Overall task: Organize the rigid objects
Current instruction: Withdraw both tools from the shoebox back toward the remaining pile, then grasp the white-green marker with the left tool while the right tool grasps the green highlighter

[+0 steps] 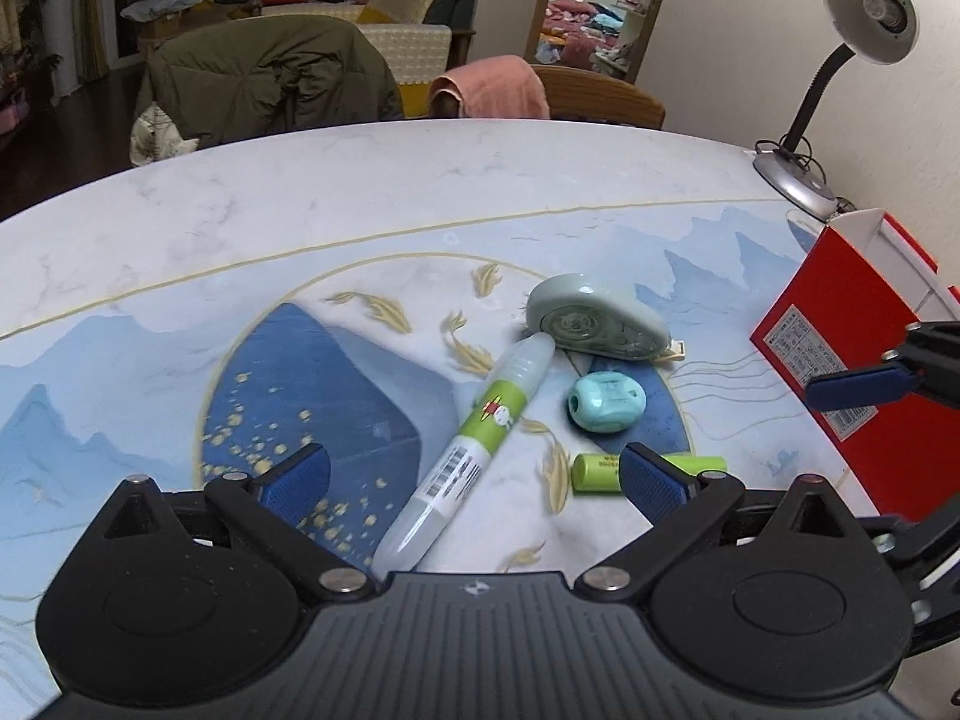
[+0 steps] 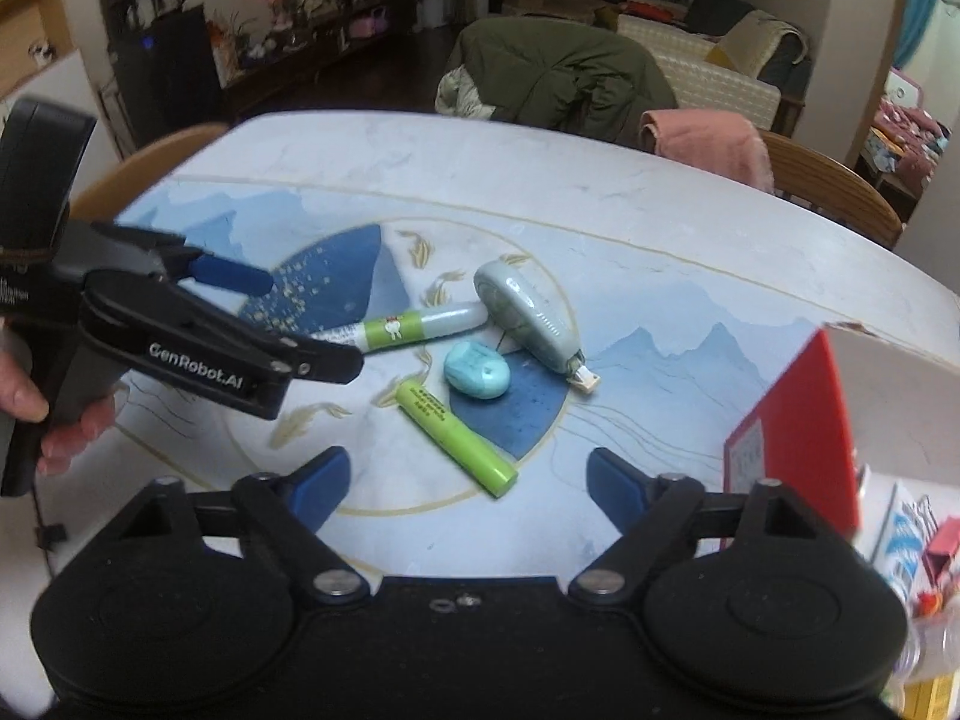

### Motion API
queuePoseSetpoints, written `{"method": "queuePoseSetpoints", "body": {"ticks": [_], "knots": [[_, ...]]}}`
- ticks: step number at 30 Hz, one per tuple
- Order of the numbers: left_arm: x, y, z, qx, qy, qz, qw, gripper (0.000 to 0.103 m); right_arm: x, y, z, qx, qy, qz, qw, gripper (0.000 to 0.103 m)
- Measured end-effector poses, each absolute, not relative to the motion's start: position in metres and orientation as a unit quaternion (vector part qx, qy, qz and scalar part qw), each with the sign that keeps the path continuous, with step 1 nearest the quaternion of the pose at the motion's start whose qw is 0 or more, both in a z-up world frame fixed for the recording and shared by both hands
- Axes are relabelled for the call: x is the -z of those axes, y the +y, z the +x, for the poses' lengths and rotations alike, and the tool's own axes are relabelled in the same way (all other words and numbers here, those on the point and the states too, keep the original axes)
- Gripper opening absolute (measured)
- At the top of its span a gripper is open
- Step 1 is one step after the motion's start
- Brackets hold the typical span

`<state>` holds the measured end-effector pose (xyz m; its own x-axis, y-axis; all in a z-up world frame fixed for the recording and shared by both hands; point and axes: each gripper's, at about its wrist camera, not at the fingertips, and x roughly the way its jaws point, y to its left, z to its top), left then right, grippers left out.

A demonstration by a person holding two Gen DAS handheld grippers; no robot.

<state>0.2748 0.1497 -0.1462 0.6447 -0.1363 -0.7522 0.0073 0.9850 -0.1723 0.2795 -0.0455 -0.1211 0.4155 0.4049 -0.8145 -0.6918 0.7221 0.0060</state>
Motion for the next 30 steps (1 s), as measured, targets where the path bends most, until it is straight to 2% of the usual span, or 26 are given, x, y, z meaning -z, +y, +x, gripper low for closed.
{"method": "queuePoseSetpoints", "body": {"ticks": [13,15,19,26,28,30], "knots": [[0.164,0.151,0.289,0.056,0.410,-0.062,0.908,0.102,0.153,-0.019,0.306,-0.357,0.439,-0.204,0.799,0.068],[0.166,0.150,0.290,0.057,0.410,-0.061,0.908,0.102,0.157,-0.016,0.307,-0.359,0.443,-0.209,0.795,0.061],[0.168,0.150,0.292,0.060,0.406,-0.061,0.910,0.100,0.162,-0.013,0.309,-0.362,0.445,-0.214,0.791,0.054],[0.168,0.147,0.293,0.067,0.401,-0.066,0.911,0.070,0.167,-0.009,0.311,-0.366,0.451,-0.216,0.785,0.042],[0.168,0.145,0.293,0.064,0.400,-0.059,0.912,0.067,0.167,-0.009,0.310,-0.368,0.450,-0.214,0.785,0.040],[0.168,0.144,0.292,0.067,0.400,-0.057,0.912,0.061,0.167,-0.008,0.309,-0.370,0.449,-0.212,0.785,0.033]]}}
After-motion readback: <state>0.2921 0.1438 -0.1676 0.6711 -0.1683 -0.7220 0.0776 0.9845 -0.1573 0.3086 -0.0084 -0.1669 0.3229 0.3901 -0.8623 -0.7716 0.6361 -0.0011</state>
